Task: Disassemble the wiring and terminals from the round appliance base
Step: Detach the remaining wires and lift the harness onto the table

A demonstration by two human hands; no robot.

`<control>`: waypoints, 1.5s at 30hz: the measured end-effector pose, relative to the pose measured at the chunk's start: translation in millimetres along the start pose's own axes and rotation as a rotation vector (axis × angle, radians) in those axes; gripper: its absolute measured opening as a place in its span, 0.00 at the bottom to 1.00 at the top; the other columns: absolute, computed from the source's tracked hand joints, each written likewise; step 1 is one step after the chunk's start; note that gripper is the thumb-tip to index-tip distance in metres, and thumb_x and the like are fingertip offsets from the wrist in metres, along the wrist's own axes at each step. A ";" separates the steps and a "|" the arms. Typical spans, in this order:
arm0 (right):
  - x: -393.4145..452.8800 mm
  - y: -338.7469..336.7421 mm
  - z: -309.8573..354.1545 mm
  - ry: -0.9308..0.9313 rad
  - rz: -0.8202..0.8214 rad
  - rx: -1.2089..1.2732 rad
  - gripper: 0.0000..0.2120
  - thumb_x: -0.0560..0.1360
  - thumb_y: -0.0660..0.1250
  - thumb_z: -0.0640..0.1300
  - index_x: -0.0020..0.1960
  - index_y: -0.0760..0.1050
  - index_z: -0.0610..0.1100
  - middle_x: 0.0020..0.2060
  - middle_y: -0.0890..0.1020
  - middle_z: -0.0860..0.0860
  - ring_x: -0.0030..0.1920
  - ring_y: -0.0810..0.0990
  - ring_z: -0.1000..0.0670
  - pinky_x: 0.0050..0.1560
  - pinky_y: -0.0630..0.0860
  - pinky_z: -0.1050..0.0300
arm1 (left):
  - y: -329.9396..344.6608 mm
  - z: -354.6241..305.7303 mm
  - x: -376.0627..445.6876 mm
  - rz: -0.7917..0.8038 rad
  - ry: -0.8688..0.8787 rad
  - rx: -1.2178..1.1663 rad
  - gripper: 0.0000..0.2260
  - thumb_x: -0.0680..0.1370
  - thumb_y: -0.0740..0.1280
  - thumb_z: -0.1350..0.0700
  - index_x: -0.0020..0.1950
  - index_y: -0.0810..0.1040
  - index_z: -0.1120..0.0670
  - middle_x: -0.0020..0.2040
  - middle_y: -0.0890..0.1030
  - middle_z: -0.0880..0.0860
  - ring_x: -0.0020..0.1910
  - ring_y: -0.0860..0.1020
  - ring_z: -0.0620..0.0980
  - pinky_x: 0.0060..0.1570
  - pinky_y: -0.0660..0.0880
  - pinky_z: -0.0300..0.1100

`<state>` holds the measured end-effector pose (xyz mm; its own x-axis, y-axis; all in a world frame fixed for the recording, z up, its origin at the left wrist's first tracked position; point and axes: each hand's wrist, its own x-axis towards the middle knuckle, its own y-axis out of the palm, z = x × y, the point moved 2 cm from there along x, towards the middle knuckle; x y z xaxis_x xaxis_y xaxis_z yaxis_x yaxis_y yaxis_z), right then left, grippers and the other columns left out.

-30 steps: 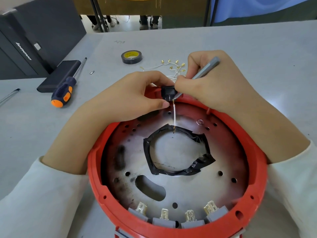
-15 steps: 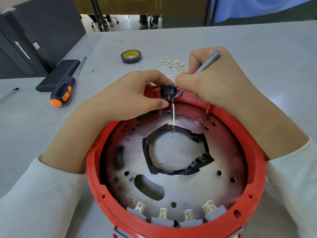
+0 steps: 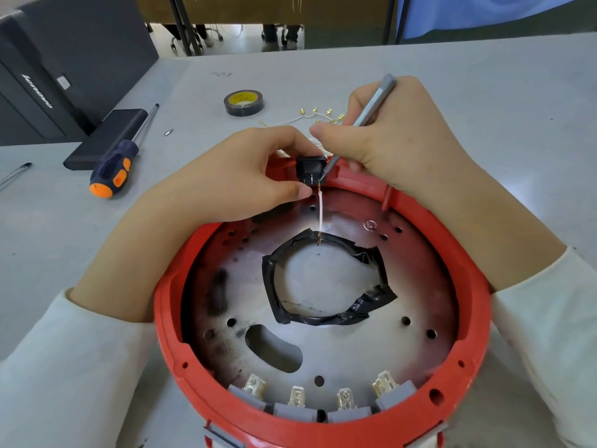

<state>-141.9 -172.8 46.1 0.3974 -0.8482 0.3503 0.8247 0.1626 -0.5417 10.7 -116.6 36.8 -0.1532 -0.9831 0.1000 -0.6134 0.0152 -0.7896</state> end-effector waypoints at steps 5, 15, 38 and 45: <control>0.4 3.7 0.3 -0.055 0.053 -0.070 0.16 0.74 0.65 0.46 0.36 0.70 0.33 0.34 0.77 0.32 0.31 0.70 0.43 0.36 0.71 0.50 | -0.8 0.4 0.1 -0.004 0.008 0.009 0.13 0.72 0.72 0.55 0.53 0.75 0.40 0.52 0.79 0.40 0.53 0.76 0.40 0.58 0.70 0.36; 2.0 9.3 2.4 -0.074 0.084 -0.108 0.20 0.79 0.60 0.49 0.31 0.60 0.47 0.24 0.67 0.52 0.25 0.65 0.55 0.32 0.65 0.54 | -0.6 -0.4 -0.6 -0.010 -0.005 0.014 0.14 0.72 0.71 0.55 0.55 0.76 0.42 0.54 0.79 0.40 0.54 0.76 0.42 0.60 0.70 0.38; -1.6 8.4 -0.2 -0.099 0.078 -0.073 0.18 0.79 0.61 0.49 0.33 0.63 0.44 0.26 0.69 0.48 0.27 0.66 0.54 0.33 0.67 0.56 | -1.3 1.3 -1.6 -0.002 0.008 -0.010 0.14 0.73 0.71 0.54 0.56 0.77 0.43 0.54 0.79 0.40 0.54 0.75 0.39 0.58 0.69 0.33; -8.5 11.4 2.9 -0.213 0.039 -0.205 0.20 0.78 0.61 0.50 0.31 0.57 0.50 0.24 0.63 0.54 0.27 0.64 0.55 0.30 0.61 0.62 | -1.5 1.8 -1.1 -0.018 0.023 0.031 0.14 0.73 0.71 0.54 0.57 0.76 0.45 0.53 0.78 0.40 0.50 0.74 0.37 0.50 0.66 0.24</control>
<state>-134.7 -162.2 39.2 0.5202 -0.7151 0.4670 0.7173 0.0690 -0.6933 13.2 -115.9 36.8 -0.1605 -0.9787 0.1280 -0.5917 -0.0084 -0.8061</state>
